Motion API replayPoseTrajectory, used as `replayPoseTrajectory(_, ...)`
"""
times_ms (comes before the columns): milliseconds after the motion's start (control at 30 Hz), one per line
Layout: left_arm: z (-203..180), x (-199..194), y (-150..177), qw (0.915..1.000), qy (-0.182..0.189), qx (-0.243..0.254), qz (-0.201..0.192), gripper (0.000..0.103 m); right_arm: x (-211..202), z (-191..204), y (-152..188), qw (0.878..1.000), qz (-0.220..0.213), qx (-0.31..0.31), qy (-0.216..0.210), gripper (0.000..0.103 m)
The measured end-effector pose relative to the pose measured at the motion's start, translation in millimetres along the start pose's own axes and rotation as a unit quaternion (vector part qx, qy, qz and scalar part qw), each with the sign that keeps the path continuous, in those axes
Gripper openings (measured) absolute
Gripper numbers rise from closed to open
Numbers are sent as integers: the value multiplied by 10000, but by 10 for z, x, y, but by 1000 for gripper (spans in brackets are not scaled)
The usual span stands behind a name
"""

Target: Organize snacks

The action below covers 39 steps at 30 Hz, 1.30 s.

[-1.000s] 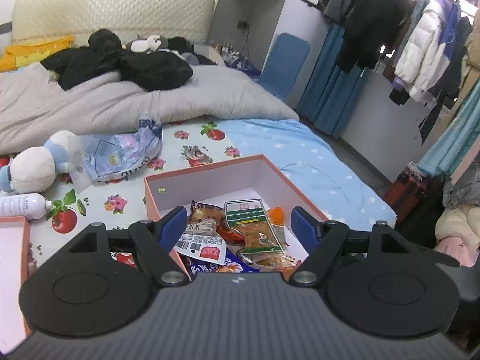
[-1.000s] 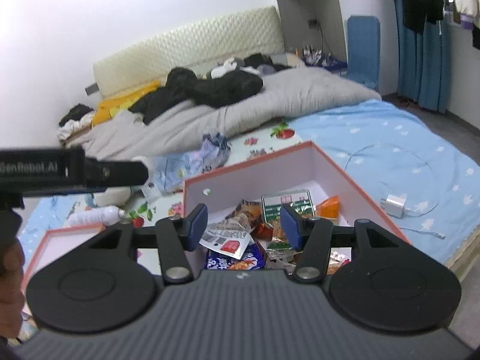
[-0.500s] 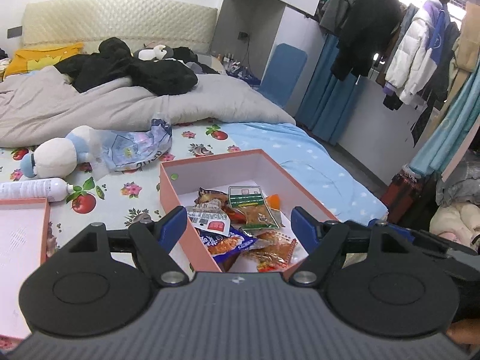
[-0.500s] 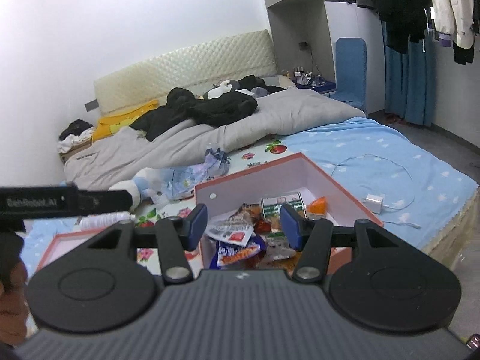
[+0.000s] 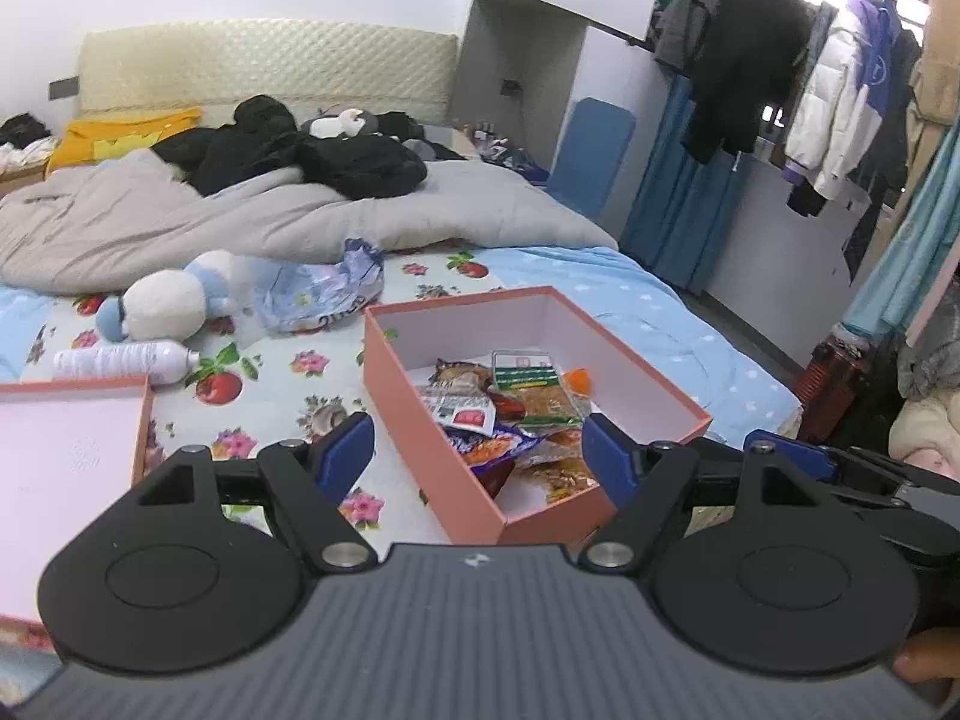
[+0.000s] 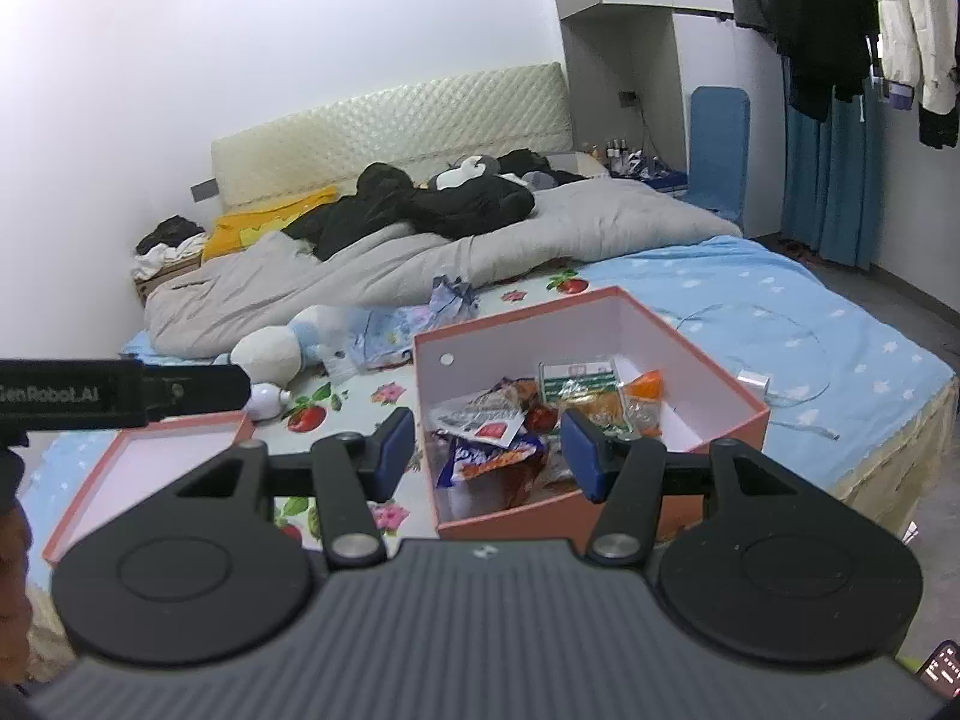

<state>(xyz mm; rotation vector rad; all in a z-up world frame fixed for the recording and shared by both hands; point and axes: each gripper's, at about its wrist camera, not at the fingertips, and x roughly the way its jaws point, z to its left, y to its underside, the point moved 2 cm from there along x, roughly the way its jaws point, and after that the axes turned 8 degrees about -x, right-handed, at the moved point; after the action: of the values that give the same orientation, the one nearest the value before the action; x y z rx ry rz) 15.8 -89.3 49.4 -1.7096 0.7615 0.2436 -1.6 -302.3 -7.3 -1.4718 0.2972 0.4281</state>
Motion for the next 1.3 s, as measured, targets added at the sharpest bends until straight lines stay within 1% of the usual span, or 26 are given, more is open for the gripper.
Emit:
replayPoseTrajectory(133, 90, -18, 127, 9998, -49, -215, -4, 80, 6, 15, 53, 10000, 57, -20, -15, 56)
replayPoseTrajectory(200, 124, -13, 182, 9995, -4, -324, 27, 80, 15, 31, 88, 10000, 68, -55, 14, 56)
replayPoseTrajectory(333, 160, -2, 263, 9994, -88, -328, 47, 80, 28, 72, 166, 9998, 144, -135, -26, 56)
replayPoseTrajectory(700, 155, 49, 232, 9994, -315, -130, -49, 80, 61, 33, 182, 9998, 180, -91, -48, 56)
replayPoseTrajectory(967, 197, 81, 231, 9991, -337, -252, -13, 80, 41, 28, 182, 9998, 132, -122, -4, 56)
replayPoseTrajectory(1067, 227, 87, 228, 9990, -341, -288, -13, 84, 55, 52, 183, 9998, 152, -127, 22, 57)
replayPoseTrajectory(1133, 231, 81, 235, 9990, -336, -294, -33, 88, 43, 70, 180, 9999, 119, -122, -5, 66)
replayPoseTrajectory(1200, 254, 85, 238, 9990, -319, -314, -50, 98, 16, 77, 165, 9999, 43, -118, -21, 80)
replayPoseTrajectory(1233, 254, 86, 244, 9989, -327, -316, -54, 99, 8, 83, 158, 9999, 6, -156, -51, 86)
replayPoseTrajectory(1267, 261, 92, 245, 9989, -348, -300, -54, 100, 3, 88, 153, 9998, -25, -198, -21, 97)
replayPoseTrajectory(1300, 267, 102, 245, 9988, -394, -275, -44, 101, 4, 87, 145, 9997, -36, -226, 32, 103)
